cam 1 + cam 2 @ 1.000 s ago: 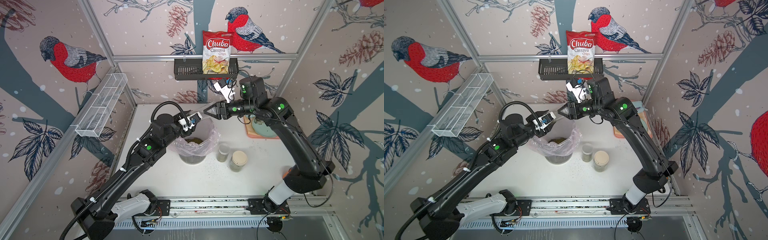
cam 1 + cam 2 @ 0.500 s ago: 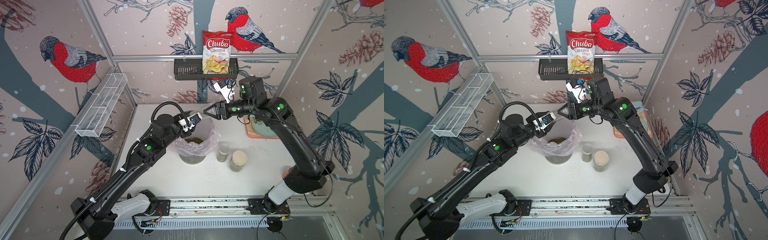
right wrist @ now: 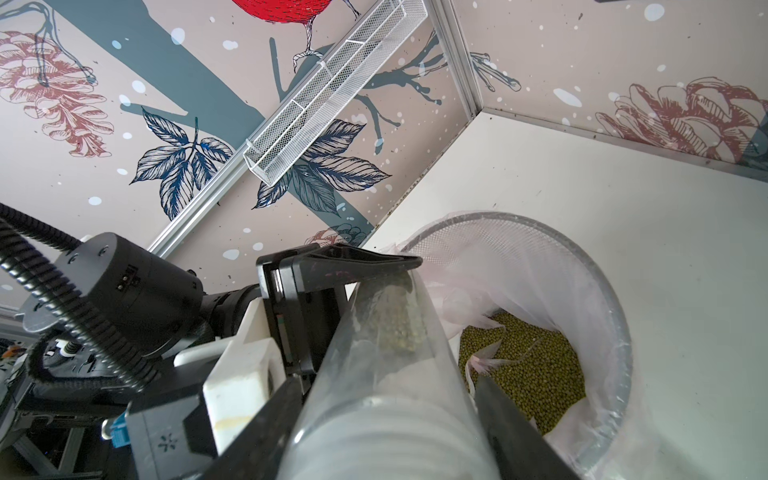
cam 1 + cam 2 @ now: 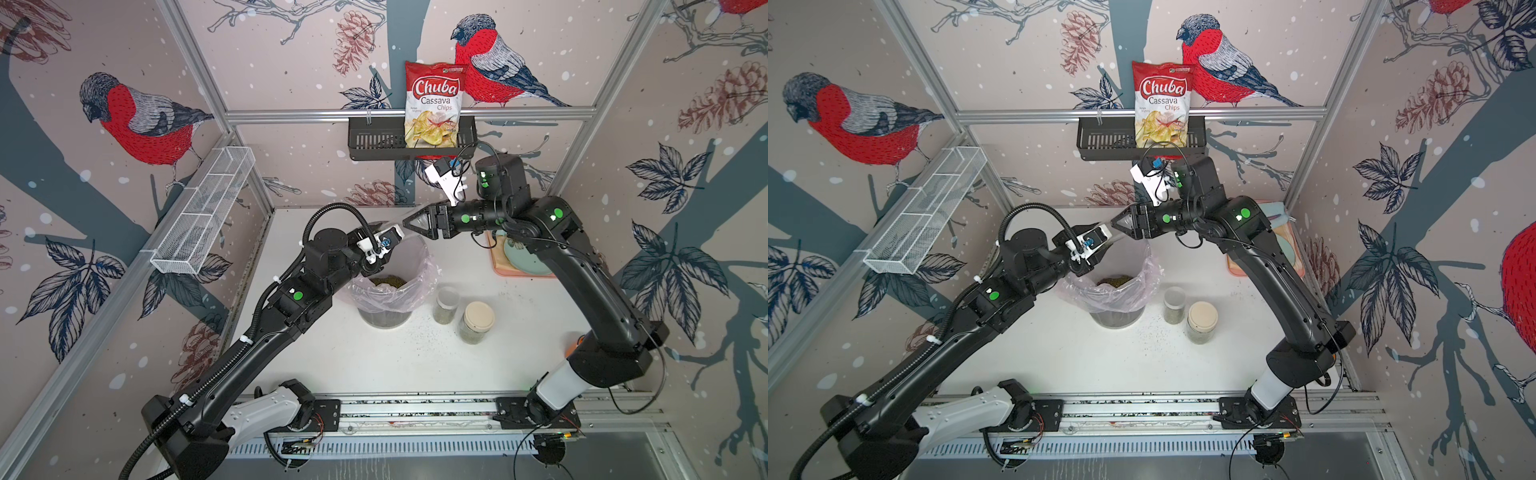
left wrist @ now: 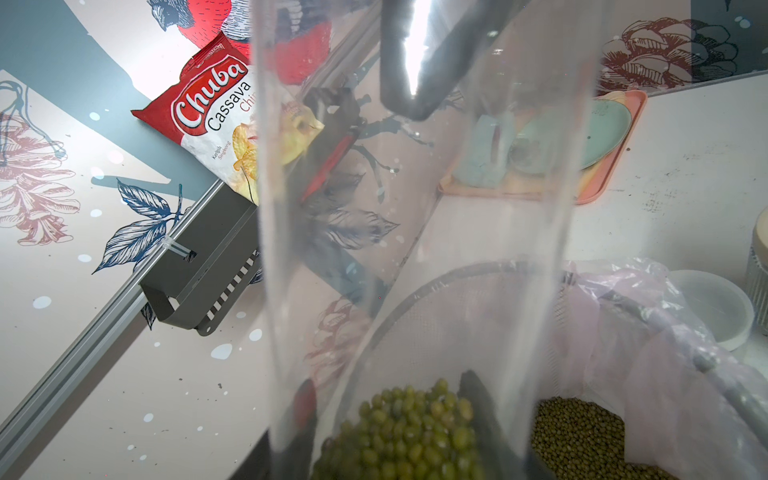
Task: Empty moldy mung beans from jars
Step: Pick up the jar from the center of the board.
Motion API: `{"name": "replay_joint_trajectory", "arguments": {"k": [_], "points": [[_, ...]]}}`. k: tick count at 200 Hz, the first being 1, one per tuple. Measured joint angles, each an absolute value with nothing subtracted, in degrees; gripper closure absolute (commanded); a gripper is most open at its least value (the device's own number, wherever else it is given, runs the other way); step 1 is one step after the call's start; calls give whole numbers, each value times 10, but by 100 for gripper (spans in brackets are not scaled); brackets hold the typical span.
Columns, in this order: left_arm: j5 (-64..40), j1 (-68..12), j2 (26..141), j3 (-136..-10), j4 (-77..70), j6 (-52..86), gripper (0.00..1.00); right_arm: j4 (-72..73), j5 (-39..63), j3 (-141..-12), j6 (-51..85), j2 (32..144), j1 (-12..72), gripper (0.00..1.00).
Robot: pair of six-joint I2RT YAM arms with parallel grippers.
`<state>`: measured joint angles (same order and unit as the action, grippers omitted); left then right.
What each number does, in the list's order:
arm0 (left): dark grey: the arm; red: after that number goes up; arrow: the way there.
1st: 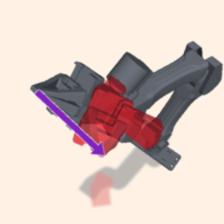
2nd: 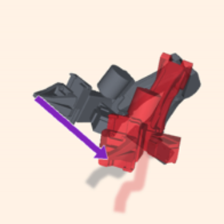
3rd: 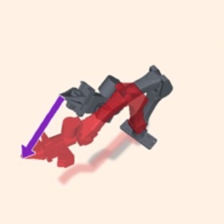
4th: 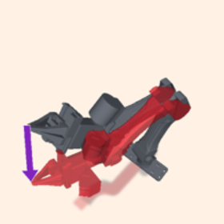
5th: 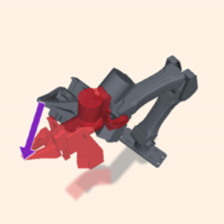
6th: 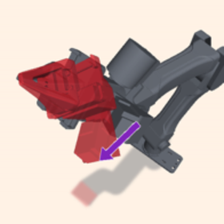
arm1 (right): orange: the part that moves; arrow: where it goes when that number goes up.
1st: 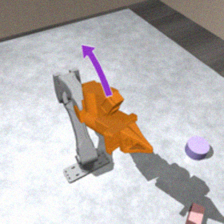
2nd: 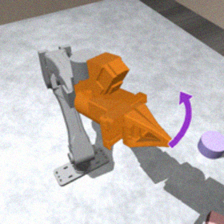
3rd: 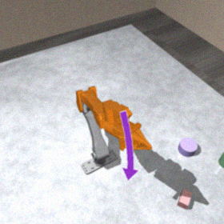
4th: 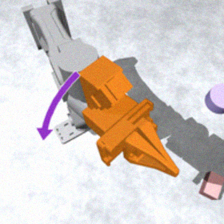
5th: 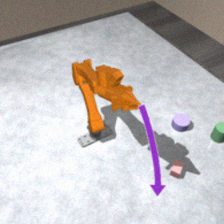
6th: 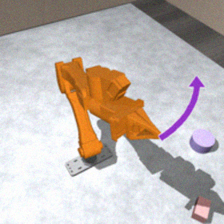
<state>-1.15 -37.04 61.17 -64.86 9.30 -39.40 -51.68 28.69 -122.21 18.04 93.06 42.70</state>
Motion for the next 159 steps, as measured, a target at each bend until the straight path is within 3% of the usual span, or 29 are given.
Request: {"name": "replay_joint_trajectory", "arguments": {"k": [159], "points": [[7, -372, 612, -638, 81, -394, 65, -517, 263, -1235, 183, 923, 437, 17]]}}
